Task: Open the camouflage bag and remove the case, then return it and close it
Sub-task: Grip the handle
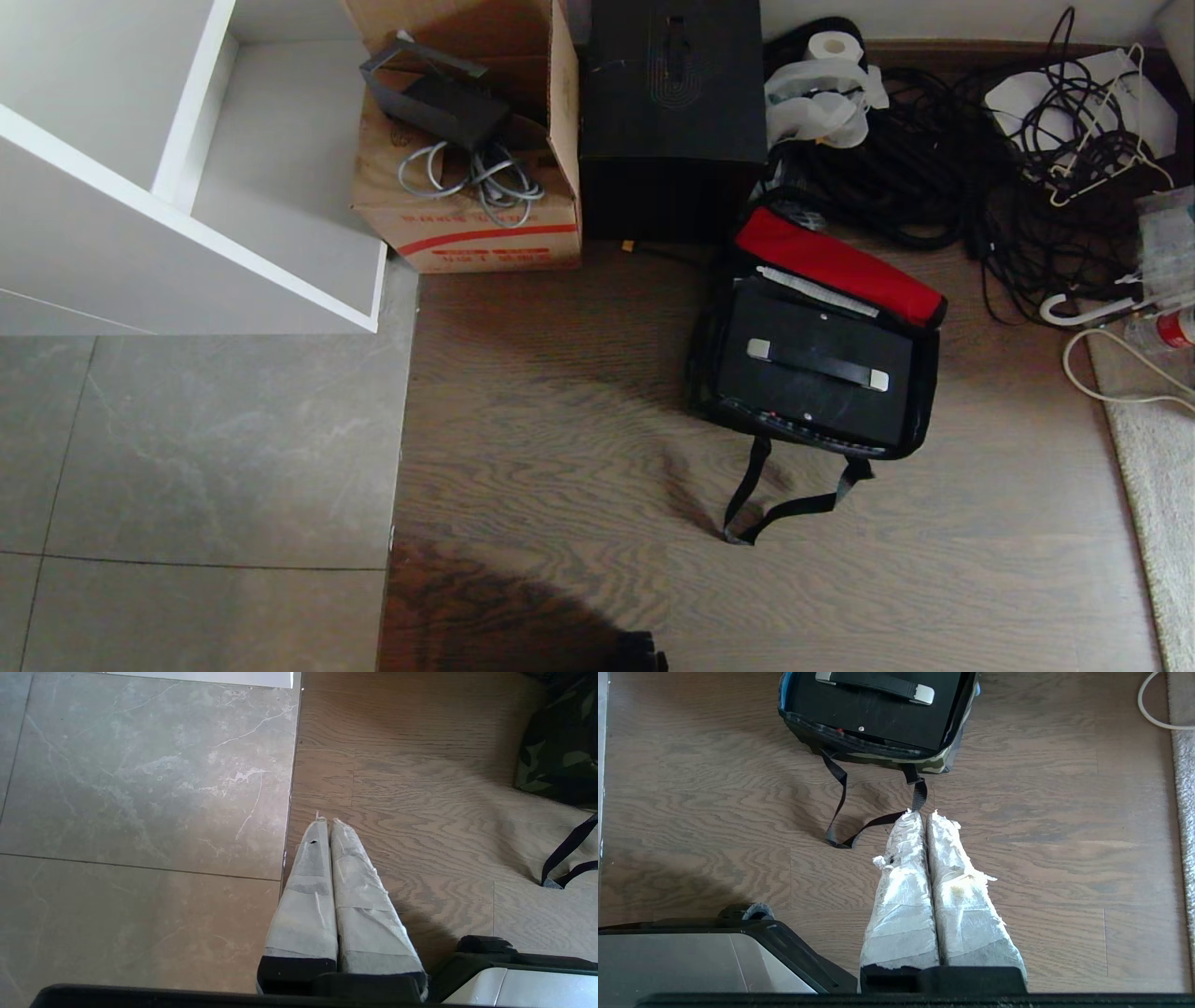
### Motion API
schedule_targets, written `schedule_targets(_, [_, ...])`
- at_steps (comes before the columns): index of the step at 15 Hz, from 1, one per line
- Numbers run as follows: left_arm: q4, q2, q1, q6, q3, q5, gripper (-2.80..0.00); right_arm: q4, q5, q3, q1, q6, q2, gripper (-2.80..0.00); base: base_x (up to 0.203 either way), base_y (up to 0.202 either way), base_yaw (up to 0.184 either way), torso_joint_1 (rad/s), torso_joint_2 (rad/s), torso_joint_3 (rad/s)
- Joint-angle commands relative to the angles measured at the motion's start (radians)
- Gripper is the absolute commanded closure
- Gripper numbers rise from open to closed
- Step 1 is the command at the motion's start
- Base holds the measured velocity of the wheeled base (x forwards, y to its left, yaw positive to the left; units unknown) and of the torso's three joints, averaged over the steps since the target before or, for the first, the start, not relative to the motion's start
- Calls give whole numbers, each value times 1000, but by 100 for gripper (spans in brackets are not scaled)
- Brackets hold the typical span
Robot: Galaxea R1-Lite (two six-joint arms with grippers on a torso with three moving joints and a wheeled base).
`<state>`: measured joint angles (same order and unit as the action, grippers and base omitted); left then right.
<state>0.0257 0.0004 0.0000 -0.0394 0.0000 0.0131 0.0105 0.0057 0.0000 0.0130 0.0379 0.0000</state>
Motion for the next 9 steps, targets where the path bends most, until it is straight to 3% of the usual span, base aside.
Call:
schedule_targets(1, [0,0,0,-1,9,1,0,1,0,0,1,-1,2,0,0,0,0,0,0,0])
schedule_targets(9, [0,0,0,-1,9,1,0,0,0,-2,1,-1,2,0,0,0,0,0,0,0])
